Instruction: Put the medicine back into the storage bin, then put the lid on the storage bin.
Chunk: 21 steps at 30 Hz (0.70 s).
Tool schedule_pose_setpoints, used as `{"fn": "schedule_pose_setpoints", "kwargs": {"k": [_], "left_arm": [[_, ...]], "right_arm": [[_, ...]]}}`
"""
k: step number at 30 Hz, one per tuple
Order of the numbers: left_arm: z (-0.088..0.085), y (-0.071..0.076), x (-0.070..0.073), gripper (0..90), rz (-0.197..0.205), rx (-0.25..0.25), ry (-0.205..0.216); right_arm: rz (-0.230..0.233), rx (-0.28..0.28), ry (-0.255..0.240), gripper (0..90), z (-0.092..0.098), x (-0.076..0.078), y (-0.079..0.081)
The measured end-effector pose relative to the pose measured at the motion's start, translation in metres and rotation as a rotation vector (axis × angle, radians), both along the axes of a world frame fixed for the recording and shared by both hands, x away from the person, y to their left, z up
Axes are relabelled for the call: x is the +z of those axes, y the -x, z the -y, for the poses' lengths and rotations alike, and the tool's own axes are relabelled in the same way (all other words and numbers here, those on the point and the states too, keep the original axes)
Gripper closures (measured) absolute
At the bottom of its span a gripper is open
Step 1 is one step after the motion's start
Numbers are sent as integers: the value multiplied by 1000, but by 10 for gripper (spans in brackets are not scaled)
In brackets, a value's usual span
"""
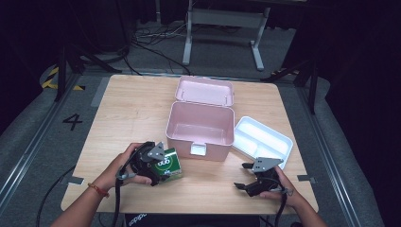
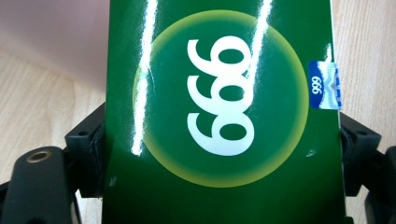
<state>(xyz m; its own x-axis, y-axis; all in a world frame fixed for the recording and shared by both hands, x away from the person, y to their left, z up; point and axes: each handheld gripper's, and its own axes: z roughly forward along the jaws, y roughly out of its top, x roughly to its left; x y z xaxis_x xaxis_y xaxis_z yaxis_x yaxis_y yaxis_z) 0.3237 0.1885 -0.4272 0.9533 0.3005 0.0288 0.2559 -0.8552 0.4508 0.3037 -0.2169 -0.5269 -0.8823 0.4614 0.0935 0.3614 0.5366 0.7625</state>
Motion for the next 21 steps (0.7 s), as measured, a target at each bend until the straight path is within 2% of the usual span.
{"fn": "schedule_pose_setpoints", "kwargs": {"k": [9, 18, 21], "left_arm": [[-8, 3, 11, 171, 37, 30, -17], [-29, 5, 30, 172, 35, 77, 37], [-36, 3, 37, 172, 46, 88, 30]], "right_arm": [[0, 2, 0, 177, 0, 0, 0], [-1, -3, 1, 174, -1, 0, 0], [-2, 0, 1, 173, -1, 0, 0]]}}
